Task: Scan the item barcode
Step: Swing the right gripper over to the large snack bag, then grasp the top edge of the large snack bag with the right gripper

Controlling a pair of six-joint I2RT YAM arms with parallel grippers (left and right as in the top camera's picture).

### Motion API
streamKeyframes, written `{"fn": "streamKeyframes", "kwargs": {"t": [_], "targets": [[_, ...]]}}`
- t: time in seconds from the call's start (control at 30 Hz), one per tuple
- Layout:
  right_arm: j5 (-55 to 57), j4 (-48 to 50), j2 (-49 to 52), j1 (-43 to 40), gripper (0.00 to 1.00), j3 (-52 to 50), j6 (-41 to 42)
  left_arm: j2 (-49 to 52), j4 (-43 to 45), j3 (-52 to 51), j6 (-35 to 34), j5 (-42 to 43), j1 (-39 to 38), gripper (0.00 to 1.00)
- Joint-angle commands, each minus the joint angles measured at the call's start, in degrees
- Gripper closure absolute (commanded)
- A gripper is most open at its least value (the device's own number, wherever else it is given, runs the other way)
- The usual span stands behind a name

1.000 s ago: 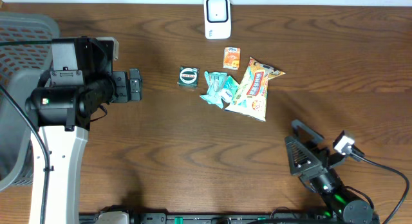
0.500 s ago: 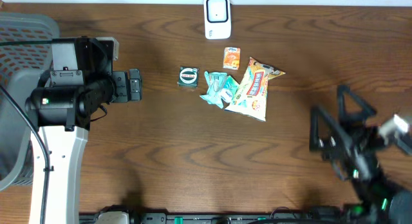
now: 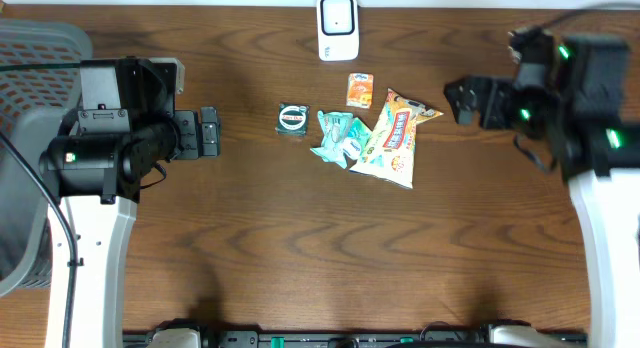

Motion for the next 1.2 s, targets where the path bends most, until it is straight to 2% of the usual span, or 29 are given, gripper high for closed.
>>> {"fn": "streamKeyframes", "kwargs": {"t": [0.0, 0.37, 0.6, 0.8, 0.97, 1.17], "targets": [[-2.03, -0.92, 7.26, 0.26, 0.01, 1.64, -1.81, 0.13, -0.13, 0.42, 0.74, -0.35, 0.31, 0.02], [-14.03, -0.02, 26.99, 0.37, 0.01, 1.64, -2.51, 0.13, -0.13, 0.42, 0.74, -0.35, 0.31, 0.02], [-14.38, -0.07, 36.92, 0.28, 0.01, 1.64, -4.39, 0.13, -0.13, 0.42, 0.74, -0.35, 0.31, 0.02], [2.54, -3.91, 38.77, -0.35, 0.01, 1.81, -1.84, 0.13, -0.13, 0.42, 0.74, -0.35, 0.31, 0.03], [15.15, -13.94, 37.07, -0.50, 0.01, 7.19, -1.51, 0.13, -0.13, 0.42, 0.74, -0.35, 0.31, 0.02], [16.79, -24.17, 35.78, 0.42, 0.01, 17.25, 0.26, 0.13, -0.13, 0.42, 0.74, -0.35, 0.31, 0.02]]}}
